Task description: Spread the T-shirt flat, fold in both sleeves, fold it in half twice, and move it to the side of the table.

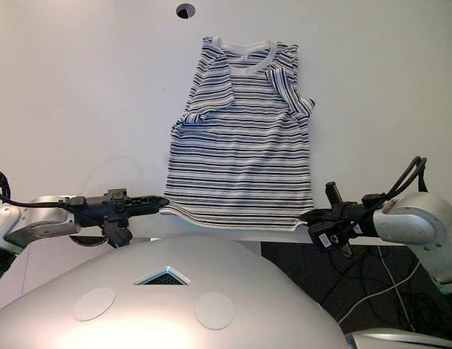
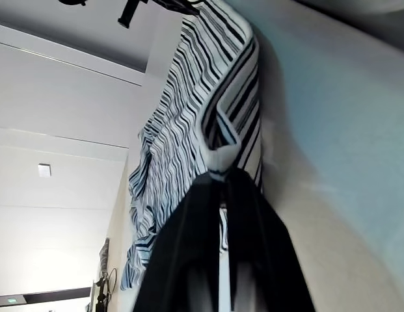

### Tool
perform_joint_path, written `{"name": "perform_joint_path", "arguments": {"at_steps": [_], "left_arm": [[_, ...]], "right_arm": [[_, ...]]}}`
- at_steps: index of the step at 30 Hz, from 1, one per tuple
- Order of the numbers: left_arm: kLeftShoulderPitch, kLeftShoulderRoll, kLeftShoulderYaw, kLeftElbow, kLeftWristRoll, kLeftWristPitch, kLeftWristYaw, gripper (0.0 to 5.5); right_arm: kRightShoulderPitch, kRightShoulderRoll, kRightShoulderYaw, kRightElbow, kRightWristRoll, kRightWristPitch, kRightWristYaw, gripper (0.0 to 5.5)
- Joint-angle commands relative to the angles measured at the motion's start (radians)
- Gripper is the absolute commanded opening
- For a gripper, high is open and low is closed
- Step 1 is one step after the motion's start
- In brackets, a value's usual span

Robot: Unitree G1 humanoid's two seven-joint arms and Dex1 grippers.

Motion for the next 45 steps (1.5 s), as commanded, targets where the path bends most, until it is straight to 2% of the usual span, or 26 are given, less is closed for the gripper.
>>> {"name": "perform_joint_path", "arguments": {"at_steps": [1,6,12,16,20,24,28,30,32,37,45], "left_arm": [[0.022,0.045,-0.014,-0.003,-0.102,0.133,-0.145,0.00],[0.065,0.181,0.058,-0.184,-0.605,0.311,-0.306,0.00],[0.275,0.338,0.276,-0.363,-1.059,0.330,-0.441,0.00],[0.474,0.338,0.456,-0.457,-1.209,0.287,-0.570,0.00],[0.548,0.281,0.576,-0.516,-1.303,0.308,-0.661,0.00],[0.457,0.200,0.575,-0.494,-1.225,0.387,-0.646,0.00],[0.152,0.004,0.497,-0.392,-0.895,0.461,-0.480,0.00],[-0.011,-0.102,0.431,-0.280,-0.684,0.482,-0.391,0.00],[-0.099,-0.160,0.383,-0.195,-0.538,0.482,-0.335,0.00],[-0.276,-0.241,0.328,0.009,-0.371,0.487,-0.220,0.00],[-0.566,-0.292,0.187,0.489,-0.146,0.400,-0.011,0.00]], "right_arm": [[-0.023,0.035,-0.019,-0.036,0.067,0.032,-0.037,0.01],[-0.008,0.067,-0.140,-0.048,0.192,0.024,-0.066,0.01],[0.114,0.153,-0.327,-0.134,0.398,-0.045,-0.042,0.01],[0.185,0.219,-0.415,-0.188,0.479,-0.097,-0.024,0.01],[0.180,0.233,-0.471,-0.213,0.543,-0.095,-0.005,0.01],[0.048,0.212,-0.449,-0.167,0.472,0.007,-0.062,0.01],[-0.182,0.204,-0.322,-0.104,0.327,0.137,-0.156,0.01],[-0.326,0.218,-0.223,-0.038,0.216,0.184,-0.208,0.01],[-0.486,0.244,-0.123,0.043,0.114,0.249,-0.260,0.01],[-0.808,0.333,0.078,0.252,-0.047,0.363,-0.335,0.01],[-1.133,0.453,0.286,0.731,-0.181,0.281,-0.415,0.01]]}}
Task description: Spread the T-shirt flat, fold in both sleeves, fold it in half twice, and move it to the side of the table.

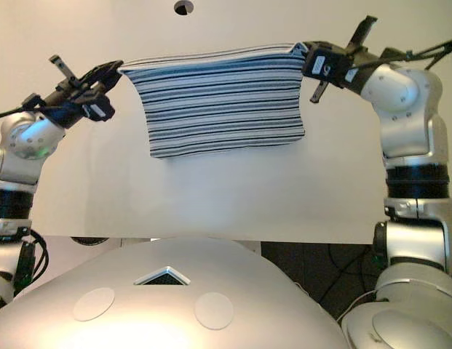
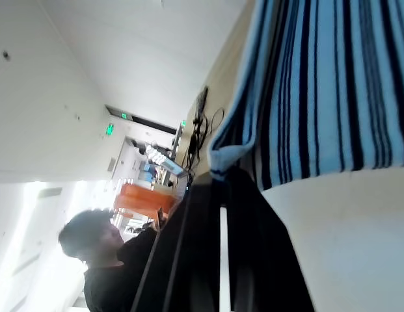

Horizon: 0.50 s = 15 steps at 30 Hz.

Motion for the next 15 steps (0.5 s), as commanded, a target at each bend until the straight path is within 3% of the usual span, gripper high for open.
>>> {"name": "perform_joint_path", "arguments": {"at_steps": [1,2,4,8,11,15], "left_arm": [[-0.134,-0.013,-0.072,0.219,0.110,-0.035,0.109,0.00],[-0.160,-0.014,-0.093,0.269,0.137,-0.039,0.132,0.00],[-0.205,-0.017,-0.152,0.370,0.208,-0.052,0.189,0.54],[-0.232,-0.036,-0.230,0.490,0.262,-0.079,0.274,1.30],[-0.254,-0.060,-0.193,0.561,0.212,-0.061,0.364,1.68],[-0.242,-0.090,-0.087,0.590,0.079,-0.057,0.477,2.31]], "right_arm": [[-0.128,0.062,0.080,0.223,-0.057,-0.055,-0.041,0.01],[-0.152,0.078,0.098,0.272,-0.070,-0.070,-0.053,0.01],[-0.207,0.116,0.135,0.397,-0.099,-0.094,-0.085,0.00],[-0.260,0.183,0.163,0.565,-0.110,-0.088,-0.134,0.97],[-0.279,0.207,0.119,0.620,-0.071,-0.099,-0.221,1.40],[-0.289,0.223,-0.008,0.651,0.055,-0.074,-0.296,1.44]]}}
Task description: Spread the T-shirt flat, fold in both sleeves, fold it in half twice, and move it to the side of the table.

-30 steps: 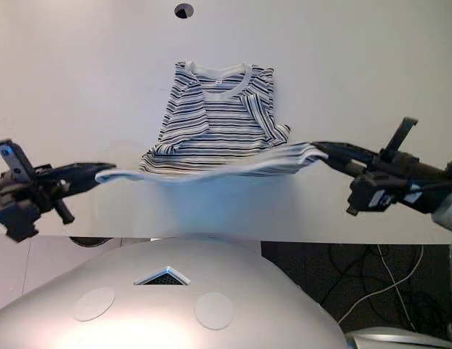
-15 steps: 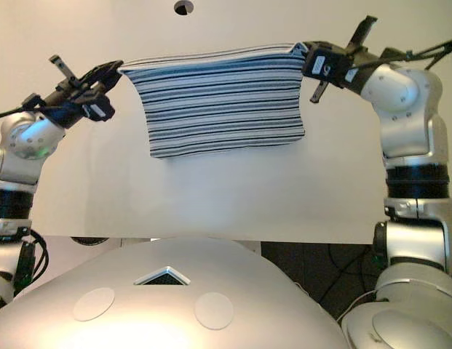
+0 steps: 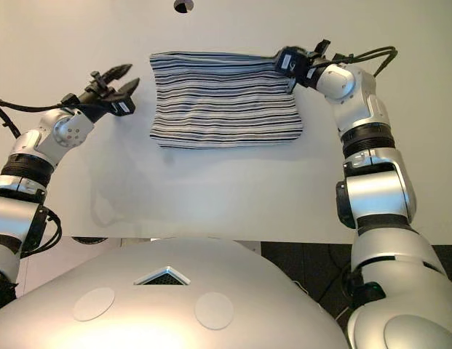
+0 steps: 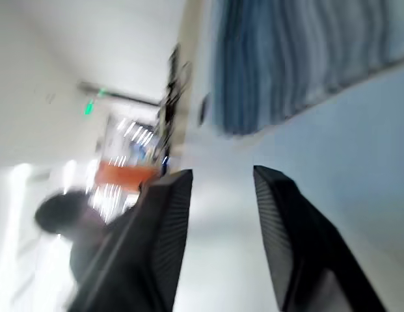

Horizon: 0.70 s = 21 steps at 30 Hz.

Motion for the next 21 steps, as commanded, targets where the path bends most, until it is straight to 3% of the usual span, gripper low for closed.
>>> {"name": "perform_joint_path", "arguments": {"at_steps": [1,4,7,14,21], "left_arm": [[0.012,-0.022,0.109,-0.008,-0.139,-0.012,0.091,2.48],[0.079,-0.038,0.163,-0.138,-0.227,-0.069,0.119,2.48],[0.143,-0.053,0.175,-0.297,-0.249,-0.111,0.120,2.48],[0.281,-0.066,0.121,-0.622,-0.237,-0.147,0.007,2.48],[0.334,-0.078,0.127,-0.745,-0.297,-0.099,-0.088,2.48]], "right_arm": [[-0.034,0.009,-0.137,0.007,0.134,0.030,-0.074,1.44],[-0.028,0.035,-0.212,-0.058,0.218,0.024,-0.125,1.44],[-0.014,0.058,-0.195,-0.130,0.229,-0.002,-0.105,1.44],[-0.114,0.036,0.093,0.067,-0.061,-0.041,-0.009,1.44],[-0.259,-0.006,0.314,0.274,-0.325,-0.117,-0.035,1.44]]}}
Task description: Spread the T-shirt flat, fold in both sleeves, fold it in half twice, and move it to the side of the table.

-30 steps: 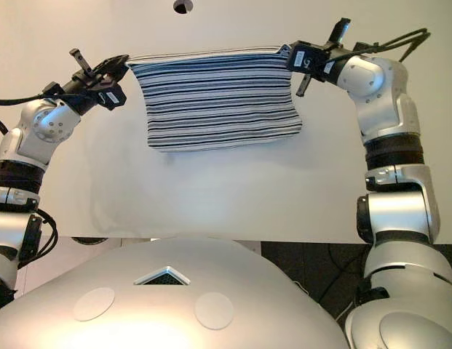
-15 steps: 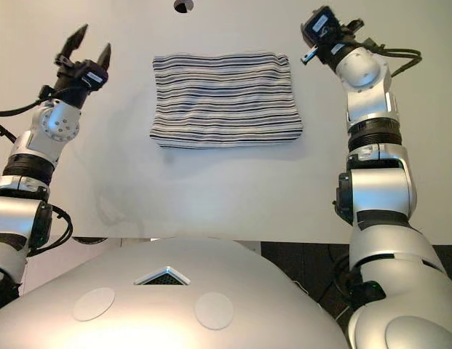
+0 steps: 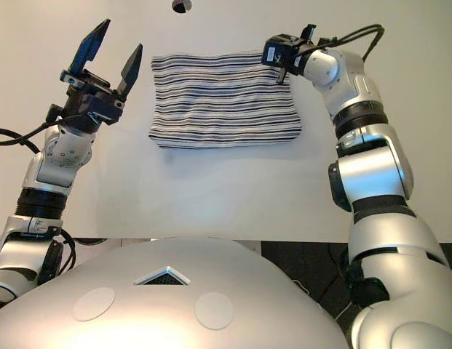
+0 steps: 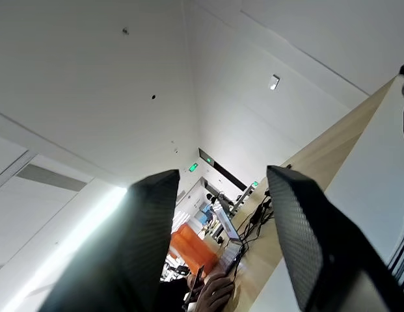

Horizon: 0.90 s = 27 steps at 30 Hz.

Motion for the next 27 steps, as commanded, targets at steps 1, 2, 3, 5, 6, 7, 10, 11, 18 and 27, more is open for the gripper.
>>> {"name": "perform_joint_path", "arguments": {"at_steps": [1,2,3,5,6,7,10,11,18,27], "left_arm": [[0.008,0.000,0.010,-0.024,-0.054,0.041,-0.052,2.48],[0.005,0.004,0.020,-0.018,-0.069,0.054,-0.063,2.48],[0.003,0.007,0.032,-0.015,-0.080,0.066,-0.071,2.48],[-0.004,0.020,0.066,-0.003,-0.091,0.104,-0.079,2.48],[-0.007,0.024,0.084,0.003,-0.088,0.117,-0.076,2.48],[-0.015,0.031,0.104,0.016,-0.091,0.136,-0.076,2.48],[-0.051,0.050,0.150,0.064,-0.094,0.172,-0.072,2.48],[-0.064,0.056,0.156,0.077,-0.085,0.177,-0.070,2.48],[-0.098,0.029,0.124,0.095,-0.050,0.187,-0.073,2.48],[-0.053,-0.042,0.137,0.087,-0.087,0.152,-0.029,2.48]], "right_arm": [[-0.075,-0.044,0.092,0.075,-0.101,-0.035,0.014,1.44],[-0.090,-0.063,0.111,0.080,-0.123,-0.049,0.026,1.44],[-0.103,-0.081,0.124,0.080,-0.138,-0.064,0.038,1.44],[-0.123,-0.129,0.139,0.065,-0.153,-0.105,0.086,1.44],[-0.128,-0.147,0.143,0.055,-0.153,-0.123,0.107,1.44],[-0.123,-0.174,0.141,0.033,-0.147,-0.143,0.143,1.44],[-0.041,-0.277,0.118,-0.114,-0.101,-0.209,0.270,1.44],[0.020,-0.315,0.103,-0.213,-0.058,-0.218,0.331,1.44],[0.302,-0.331,-0.013,-0.740,0.125,-0.050,0.432,1.44],[0.264,-0.345,-0.203,-0.745,0.123,0.138,0.269,1.44]]}}
